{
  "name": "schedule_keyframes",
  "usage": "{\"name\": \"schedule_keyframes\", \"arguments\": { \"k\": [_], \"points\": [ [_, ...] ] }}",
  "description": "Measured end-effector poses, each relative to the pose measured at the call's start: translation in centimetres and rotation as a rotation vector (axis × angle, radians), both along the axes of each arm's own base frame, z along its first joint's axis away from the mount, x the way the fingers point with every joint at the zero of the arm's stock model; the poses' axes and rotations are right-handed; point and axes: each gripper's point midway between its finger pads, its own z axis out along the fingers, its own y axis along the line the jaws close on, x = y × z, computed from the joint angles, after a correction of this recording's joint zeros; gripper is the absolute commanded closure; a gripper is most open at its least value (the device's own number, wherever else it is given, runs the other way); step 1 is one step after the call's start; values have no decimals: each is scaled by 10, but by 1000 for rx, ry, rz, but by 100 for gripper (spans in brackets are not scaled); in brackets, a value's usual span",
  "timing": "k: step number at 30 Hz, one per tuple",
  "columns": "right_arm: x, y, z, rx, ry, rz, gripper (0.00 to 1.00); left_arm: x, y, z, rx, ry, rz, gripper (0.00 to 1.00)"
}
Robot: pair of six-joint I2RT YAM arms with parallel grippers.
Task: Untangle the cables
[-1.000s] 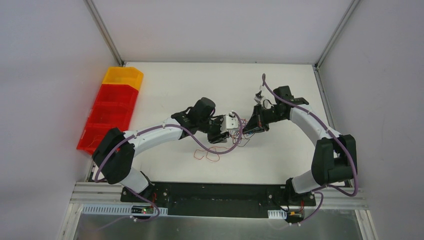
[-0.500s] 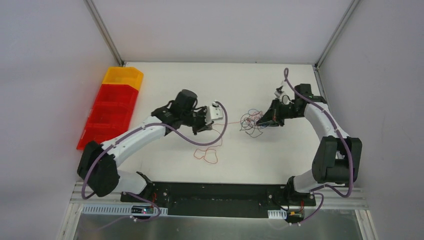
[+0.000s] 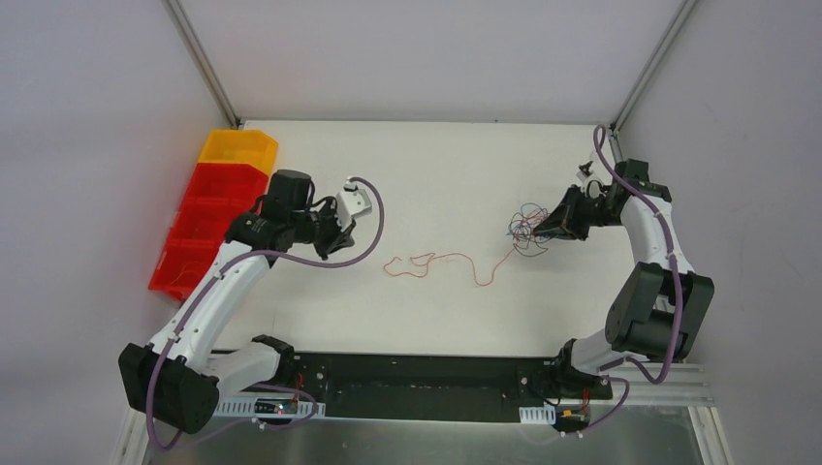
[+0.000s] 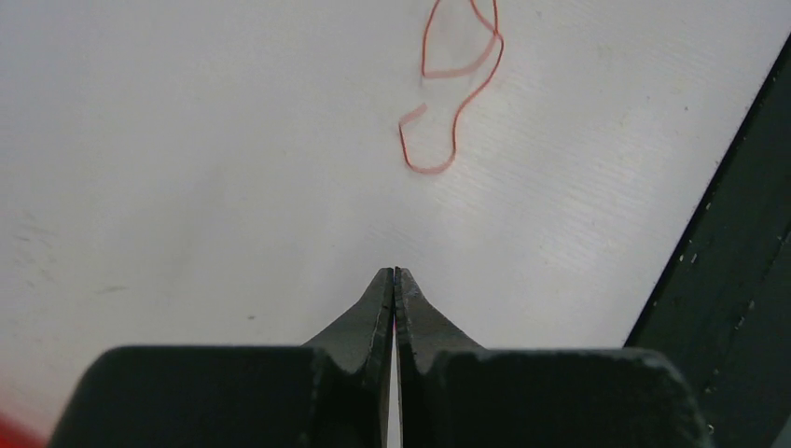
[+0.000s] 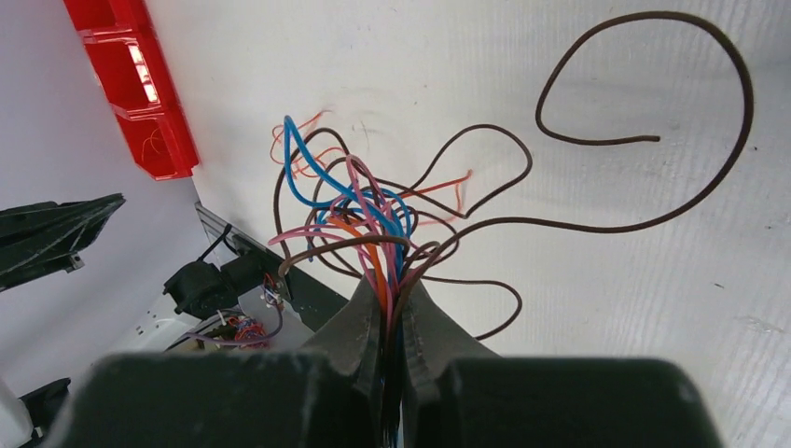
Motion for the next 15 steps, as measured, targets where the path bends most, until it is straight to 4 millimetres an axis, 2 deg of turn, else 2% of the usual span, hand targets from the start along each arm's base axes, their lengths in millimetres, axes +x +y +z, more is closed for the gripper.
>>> {"name": "schedule_keyframes", "arguments": {
  "k": [1, 3, 4, 5, 7, 8, 9, 12, 15],
  "points": [
    [0, 0, 0, -3, 1, 2, 100, -4, 1, -6, 7, 20, -1, 95],
    [-3, 1, 0, -1, 6, 10, 100, -14, 4, -21, 24, 82, -6, 55],
    [-5, 2, 0, 4, 11, 16, 100, -18, 4, -26, 34, 105, -12, 42],
    [-7, 4, 1, 12, 15, 26, 100, -21, 1, -30, 38, 124, -19, 35],
    [-11, 9, 3, 31, 22, 45, 100, -27, -10, -36, 44, 159, -53, 25],
    [-14, 15, 4, 41, 25, 66, 100, -32, -21, -39, 54, 178, -83, 16],
    [-16, 21, 5, 50, 26, 86, 100, -37, -34, -42, 63, 186, -129, 13],
    [-21, 35, 8, 72, 29, 132, 100, -52, -79, -52, 98, 181, -281, 7],
    [-22, 38, 9, 76, 30, 141, 100, -60, -122, -65, 144, 180, -404, 4]
  ]
}}
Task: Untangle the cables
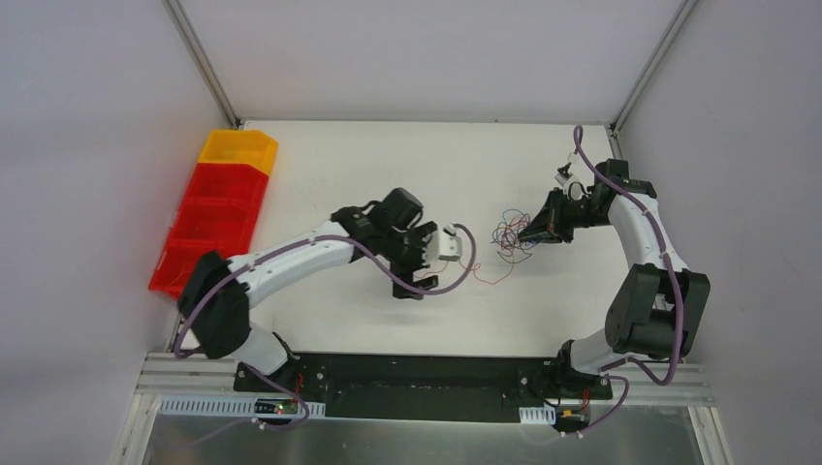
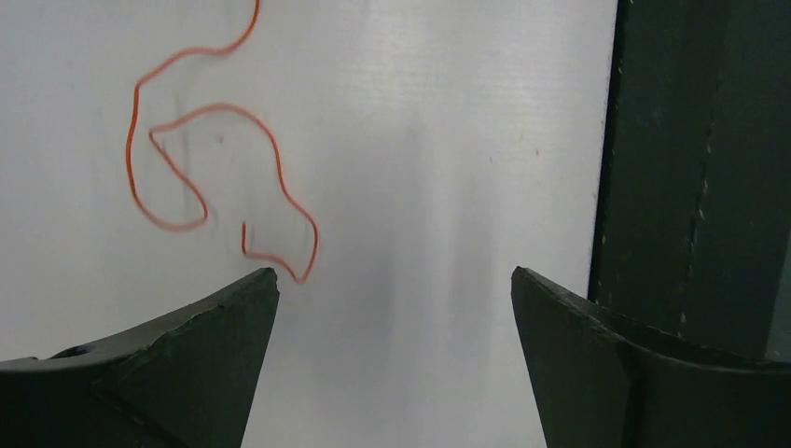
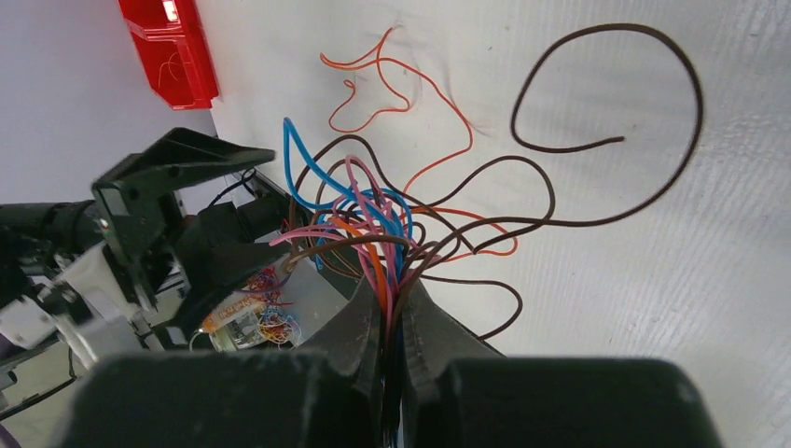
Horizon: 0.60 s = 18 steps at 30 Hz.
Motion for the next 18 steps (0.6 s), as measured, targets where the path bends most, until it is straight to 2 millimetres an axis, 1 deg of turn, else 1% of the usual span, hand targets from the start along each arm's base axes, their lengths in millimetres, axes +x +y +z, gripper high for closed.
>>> {"name": "schedule_keyframes", "arguments": {
  "k": [3, 5, 9, 12, 14, 15, 16, 18],
  "points": [
    [1, -1, -1, -6, 0, -4, 100, 6, -51, -18, 17, -41, -105, 4],
    [1, -2, -1, -9, -1, -6, 100, 11, -80, -35, 20, -97, -171, 3],
    [1, -2, -1, -9, -1, -7, 100, 24, -121, -73, 24, -229, -269, 3],
    [1, -2, -2, -5, 1, -7, 100, 34, -142, -98, 28, -306, -298, 8],
    [1, -2, -2, -2, 3, -8, 100, 49, -163, -91, -15, -394, -295, 11],
    [1, -3, -2, -2, 4, -9, 100, 55, -169, -88, -31, -424, -294, 11],
    [1, -3, -2, -1, 5, -11, 100, 61, -175, -85, -44, -457, -290, 11],
    [1, -4, -4, 2, 11, -13, 100, 68, -180, -83, -54, -499, -284, 9]
  ]
}}
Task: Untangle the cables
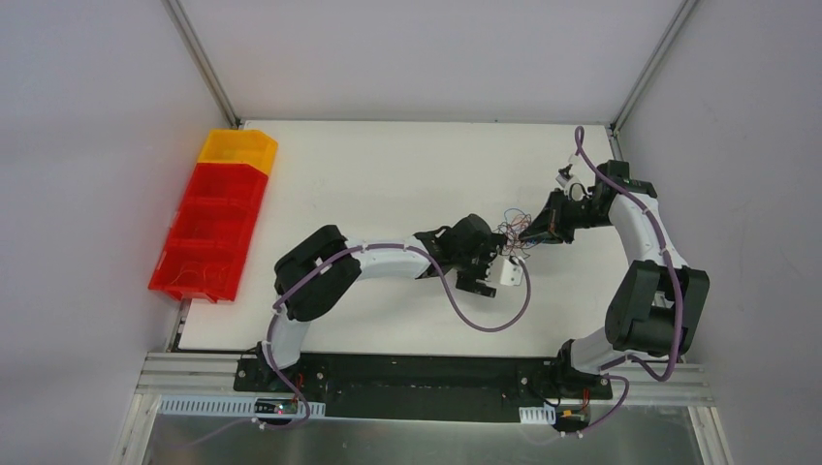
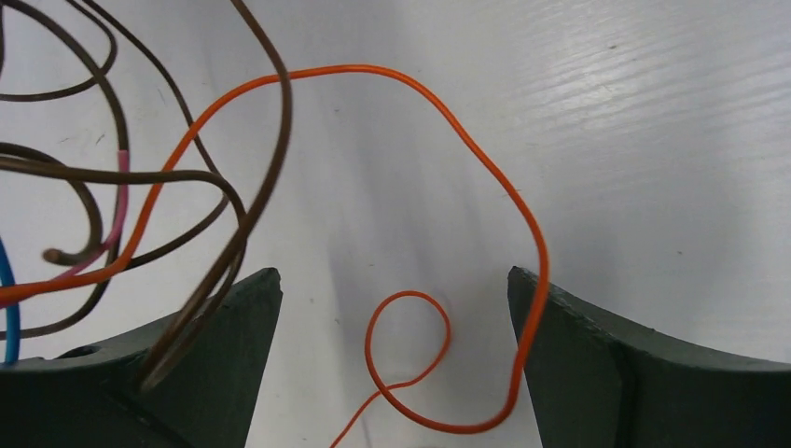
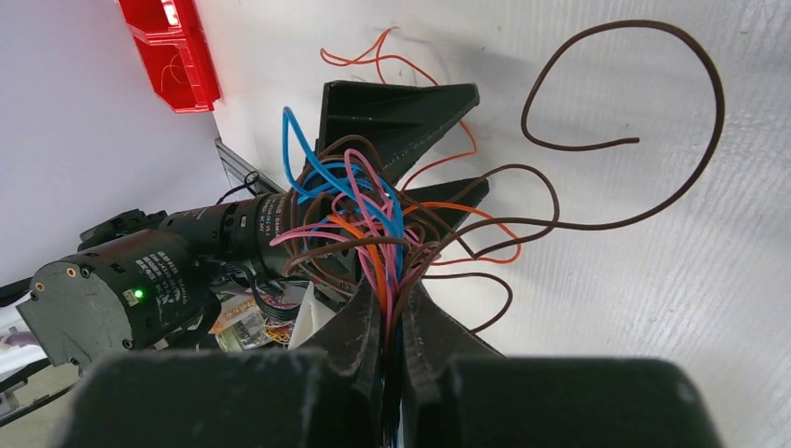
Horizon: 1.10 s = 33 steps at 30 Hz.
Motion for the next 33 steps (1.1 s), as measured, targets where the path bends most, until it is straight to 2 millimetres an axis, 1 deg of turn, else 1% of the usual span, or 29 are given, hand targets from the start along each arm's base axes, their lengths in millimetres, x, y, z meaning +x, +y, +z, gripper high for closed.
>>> {"name": "schedule_keyframes", "arguments": {
  "k": [1, 2, 4, 5, 6, 9, 11, 13, 14, 15, 16, 17, 18, 19, 20, 21, 22, 23, 24, 25, 28, 31, 33],
  "points": [
    [0, 0, 0, 1, 2, -1, 100, 3, -1, 0, -4, -14, 4, 12],
    [0, 0, -1, 2, 4, -2, 100, 6, -2, 0, -7, -27, 9, 23],
    [1, 0, -1, 6, 7, -1, 100, 10, -4, 1, -13, -49, 12, 68],
    [1, 0, -1, 7, 8, -1, 100, 10, -3, 0, -14, -52, 14, 87],
    [1, 0, -1, 7, 7, -1, 100, 11, -4, 0, -17, -62, 13, 100],
    [1, -2, -1, 8, 5, -6, 100, 8, 4, -4, -2, -68, 9, 100],
    [2, -8, -2, 2, -2, -14, 100, 1, 19, -4, 27, -53, 14, 100],
    [3, -20, -6, -24, -7, -32, 100, -8, 40, 10, 49, -30, 29, 100],
    [3, -26, -9, -41, -10, -40, 100, -11, 51, 24, 45, -21, 37, 100],
    [3, -34, -12, -63, -14, -49, 100, -14, 62, 43, 28, -11, 46, 100],
    [4, -43, -16, -88, -18, -58, 100, -15, 76, 67, -1, -7, 63, 100],
    [5, -52, -20, -115, -18, -69, 100, -12, 92, 91, -33, -14, 87, 100],
    [5, -60, -24, -133, -15, -81, 100, -5, 113, 116, -72, -26, 125, 100],
    [7, -71, -28, -153, -9, -98, 100, 2, 131, 135, -102, -38, 165, 100],
    [8, -79, -31, -168, -4, -111, 100, 12, 157, 157, -138, -48, 227, 100],
    [10, -90, -35, -178, 8, -133, 100, 20, 181, 173, -164, -59, 284, 100],
    [10, -94, -37, -174, 17, -142, 100, 27, 200, 184, -187, -58, 334, 100],
    [10, -98, -38, -176, 25, -148, 100, 31, 216, 189, -197, -51, 374, 100],
    [10, -100, -39, -180, 29, -147, 100, 32, 230, 189, -193, -31, 405, 100],
    [11, -104, -41, -198, 30, -147, 100, 31, 240, 187, -183, -13, 431, 100],
    [13, -114, -43, -233, 26, -155, 100, 35, 279, 176, -151, 63, 552, 100],
    [14, -121, -45, -263, 22, -153, 100, 40, 309, 171, -147, 107, 658, 100],
    [13, -123, -47, -277, 25, -146, 100, 44, 328, 173, -165, 138, 727, 100]
  ]
}}
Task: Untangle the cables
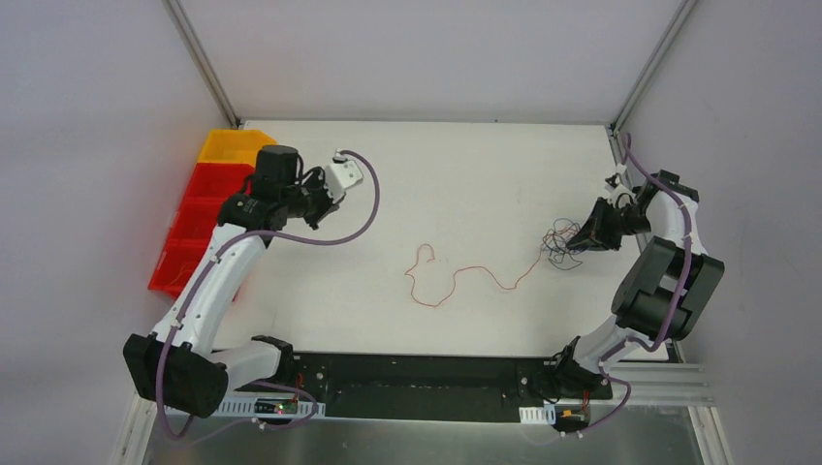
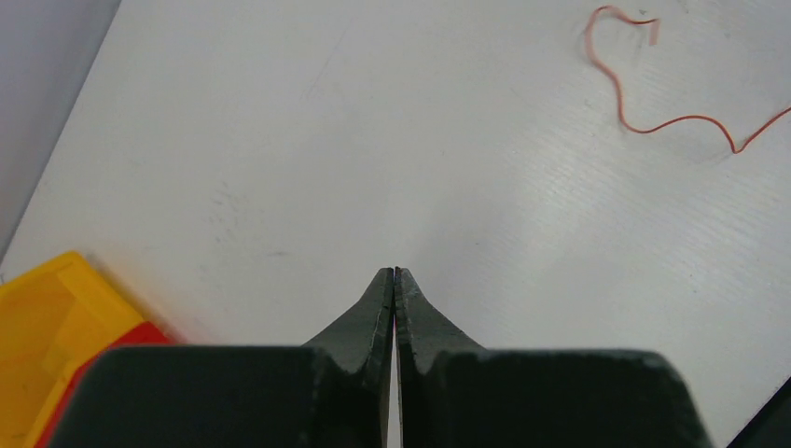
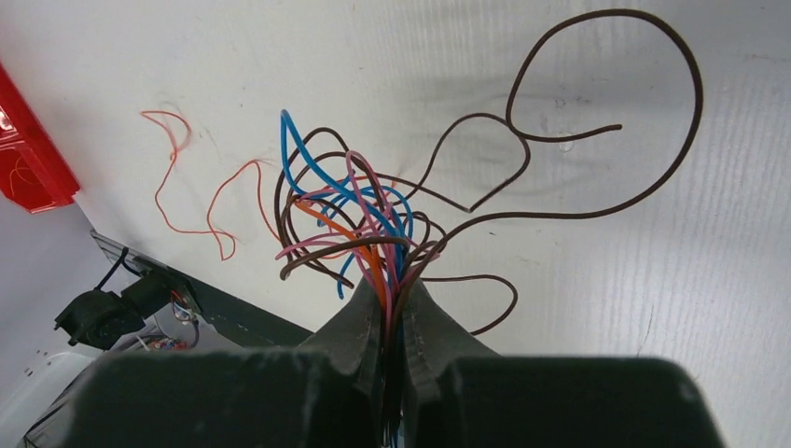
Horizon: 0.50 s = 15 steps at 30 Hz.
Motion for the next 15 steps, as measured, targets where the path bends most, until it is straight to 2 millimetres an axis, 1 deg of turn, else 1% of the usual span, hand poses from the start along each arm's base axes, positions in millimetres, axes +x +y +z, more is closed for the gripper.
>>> {"name": "schedule_keyframes", "arguments": {
  "k": [1, 2, 3, 4, 5, 6, 7, 8, 10, 12, 13, 15],
  "points": [
    [-1, 0, -1, 0, 3, 5, 100, 1, 6, 3, -14, 9, 23, 98],
    [-2, 1, -1, 6, 7, 11, 100, 2, 10, 6, -25, 14, 36, 81],
    [-3, 3, -1, 19, 11, 18, 100, 3, 12, 10, -41, 19, 46, 58],
    [-5, 8, 0, 42, 16, 29, 100, 1, 10, 15, -60, 23, 39, 41],
    [-6, 13, 2, 62, 17, 37, 100, -2, 2, 19, -83, 27, 15, 32],
    [-7, 20, 6, 94, 19, 47, 100, -6, -8, 20, -104, 39, -13, 25],
    [-9, 29, 10, 129, 21, 64, 100, -14, -22, 20, -116, 59, -53, 21],
    [-10, 40, 15, 159, 22, 87, 100, -23, -40, 18, -123, 79, -110, 20],
    [-13, 64, 22, 199, 22, 142, 100, -46, -82, 6, -117, 135, -243, 19],
    [-15, 83, 30, 213, 14, 192, 100, -67, -120, -12, -97, 198, -354, 15],
    [-17, 92, 34, 214, 7, 216, 100, -77, -138, -25, -82, 241, -399, 13],
    [-20, 103, 40, 213, -5, 246, 100, -91, -171, -50, -44, 332, -461, 10]
  ]
}}
